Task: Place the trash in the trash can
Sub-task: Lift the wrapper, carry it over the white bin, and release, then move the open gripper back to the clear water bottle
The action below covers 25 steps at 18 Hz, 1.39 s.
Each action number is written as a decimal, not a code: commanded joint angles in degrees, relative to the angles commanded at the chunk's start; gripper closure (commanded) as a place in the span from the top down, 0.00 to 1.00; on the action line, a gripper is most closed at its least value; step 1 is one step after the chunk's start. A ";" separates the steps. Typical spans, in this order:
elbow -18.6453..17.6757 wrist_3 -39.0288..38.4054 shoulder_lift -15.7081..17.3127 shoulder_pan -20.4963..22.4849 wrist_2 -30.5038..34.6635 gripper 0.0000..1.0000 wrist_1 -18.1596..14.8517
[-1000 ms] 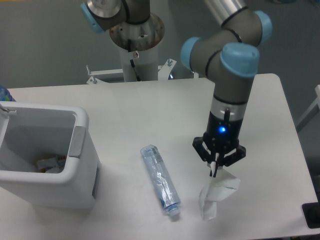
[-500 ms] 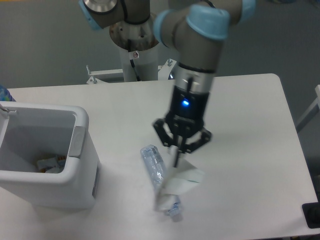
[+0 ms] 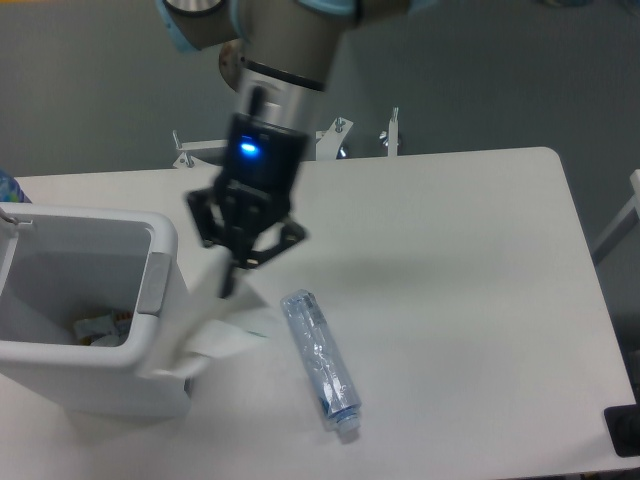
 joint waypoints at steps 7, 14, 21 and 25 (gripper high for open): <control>-3.44 0.00 2.38 -4.31 0.00 1.00 0.09; -2.39 -0.53 2.03 -4.14 0.35 1.00 0.09; 1.04 -6.94 -1.30 5.78 -0.09 1.00 0.09; 2.28 -8.79 -5.52 11.85 0.17 1.00 0.00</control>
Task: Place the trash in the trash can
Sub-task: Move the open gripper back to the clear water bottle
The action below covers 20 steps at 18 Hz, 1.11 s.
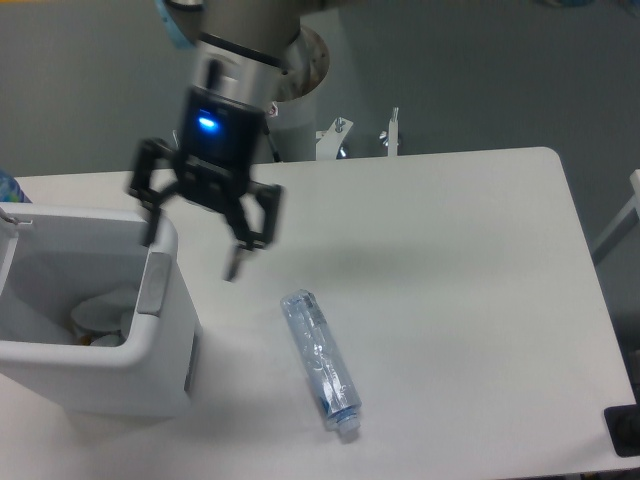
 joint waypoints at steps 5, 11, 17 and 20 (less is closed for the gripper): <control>2.54 -3.15 -4.66 4.31 0.26 1.00 -0.52; 5.45 -4.66 -11.08 4.49 2.54 1.00 -7.11; 6.76 -4.66 -17.14 3.00 6.67 1.00 -10.80; 9.48 -4.75 -19.60 1.60 9.22 1.00 -16.15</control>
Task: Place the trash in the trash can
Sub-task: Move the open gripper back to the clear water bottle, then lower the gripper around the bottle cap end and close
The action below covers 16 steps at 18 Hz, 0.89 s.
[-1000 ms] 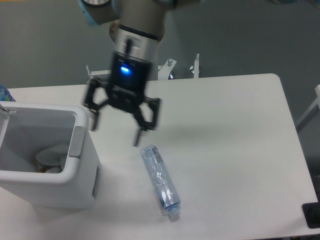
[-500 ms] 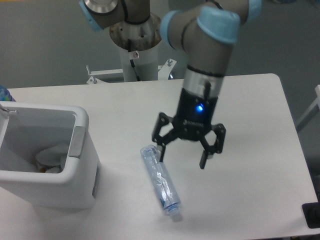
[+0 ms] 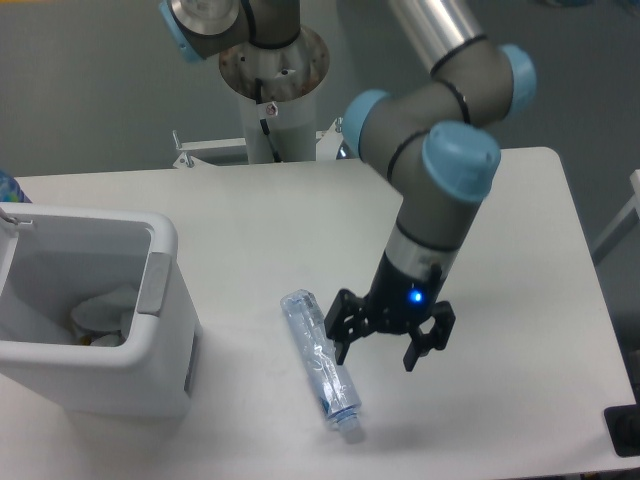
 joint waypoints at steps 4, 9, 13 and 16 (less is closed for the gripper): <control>3.26 -0.35 -2.73 -1.06 1.67 1.00 -6.95; 5.54 -2.37 -5.71 -1.94 2.82 1.00 -8.19; 11.16 -7.90 -10.81 -3.25 6.07 1.00 -8.54; 14.15 -10.19 -13.19 -3.25 6.60 1.00 -8.63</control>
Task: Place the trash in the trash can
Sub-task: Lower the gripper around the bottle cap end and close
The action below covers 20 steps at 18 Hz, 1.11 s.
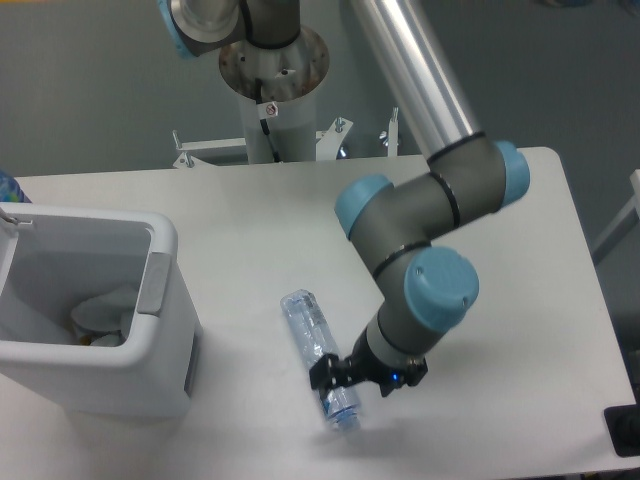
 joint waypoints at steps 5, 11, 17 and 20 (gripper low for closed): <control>2.99 -3.16 -2.99 -0.09 1.14 1.00 -0.09; 2.47 -3.35 -4.31 -1.32 1.93 1.00 0.00; 1.85 -3.35 -4.66 -2.02 2.37 0.66 -0.09; 1.85 -3.43 -5.10 -2.20 4.22 0.59 -0.09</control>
